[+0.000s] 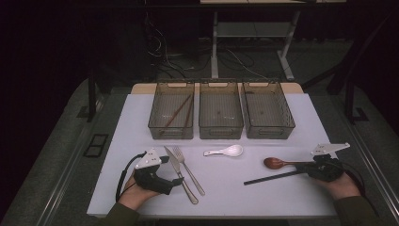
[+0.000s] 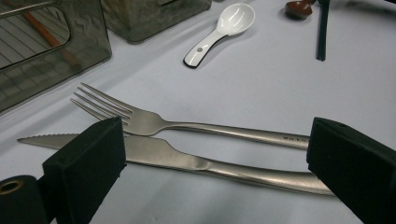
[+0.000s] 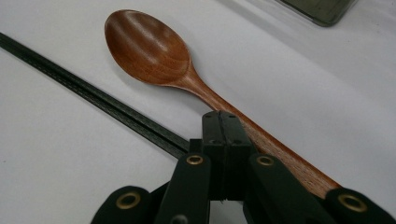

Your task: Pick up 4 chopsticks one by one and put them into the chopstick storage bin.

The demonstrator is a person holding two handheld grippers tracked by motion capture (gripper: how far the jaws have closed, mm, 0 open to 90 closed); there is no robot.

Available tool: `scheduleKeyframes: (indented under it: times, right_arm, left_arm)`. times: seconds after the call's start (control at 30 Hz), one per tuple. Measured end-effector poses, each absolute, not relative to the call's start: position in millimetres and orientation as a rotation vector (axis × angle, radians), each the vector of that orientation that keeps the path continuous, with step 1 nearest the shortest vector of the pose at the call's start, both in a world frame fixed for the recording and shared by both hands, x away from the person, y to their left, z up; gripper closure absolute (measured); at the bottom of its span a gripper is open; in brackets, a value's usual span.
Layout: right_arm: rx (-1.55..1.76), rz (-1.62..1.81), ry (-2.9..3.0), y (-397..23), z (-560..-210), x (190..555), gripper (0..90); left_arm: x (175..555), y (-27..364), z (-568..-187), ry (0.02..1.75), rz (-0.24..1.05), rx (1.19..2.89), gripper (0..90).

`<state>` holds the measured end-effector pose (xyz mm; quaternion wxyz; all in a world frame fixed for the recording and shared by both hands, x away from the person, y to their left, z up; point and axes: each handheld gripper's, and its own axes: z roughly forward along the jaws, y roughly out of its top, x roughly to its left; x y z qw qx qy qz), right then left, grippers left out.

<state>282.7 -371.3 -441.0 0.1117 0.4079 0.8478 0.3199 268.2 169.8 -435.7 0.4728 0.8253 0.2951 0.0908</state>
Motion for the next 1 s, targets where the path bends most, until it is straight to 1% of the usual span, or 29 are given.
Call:
scheduleKeyframes:
  times: [1.0]
  right_arm:
    - [1.176,0.960,2.558,-368.7,-440.0,273.6,89.4]
  left_arm:
    - [267.6,167.5,-436.8,0.710,0.210,2.034,4.0]
